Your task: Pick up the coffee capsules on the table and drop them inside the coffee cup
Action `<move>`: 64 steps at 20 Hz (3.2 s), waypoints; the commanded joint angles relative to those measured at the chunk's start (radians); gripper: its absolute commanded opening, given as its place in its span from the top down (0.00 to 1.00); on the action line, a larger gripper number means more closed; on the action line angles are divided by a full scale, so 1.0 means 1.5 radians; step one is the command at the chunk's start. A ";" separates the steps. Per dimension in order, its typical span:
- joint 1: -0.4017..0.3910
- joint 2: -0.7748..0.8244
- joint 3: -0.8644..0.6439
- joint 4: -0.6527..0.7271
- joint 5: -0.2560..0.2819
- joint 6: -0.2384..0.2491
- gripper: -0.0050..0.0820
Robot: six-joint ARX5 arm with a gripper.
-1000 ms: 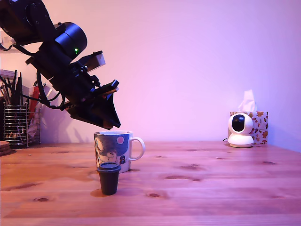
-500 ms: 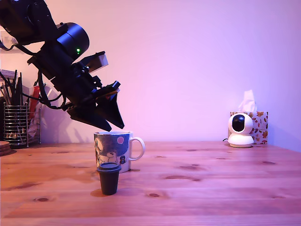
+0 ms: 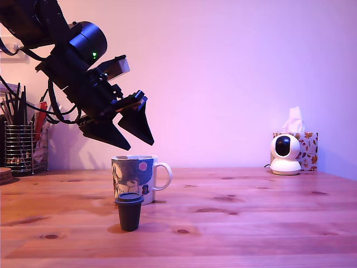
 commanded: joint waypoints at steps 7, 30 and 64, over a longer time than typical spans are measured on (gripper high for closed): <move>-0.002 -0.002 0.006 -0.015 0.001 0.009 0.59; -0.002 -0.223 0.006 -0.349 0.000 0.109 0.96; -0.038 -0.409 -0.201 -0.285 0.052 0.165 0.96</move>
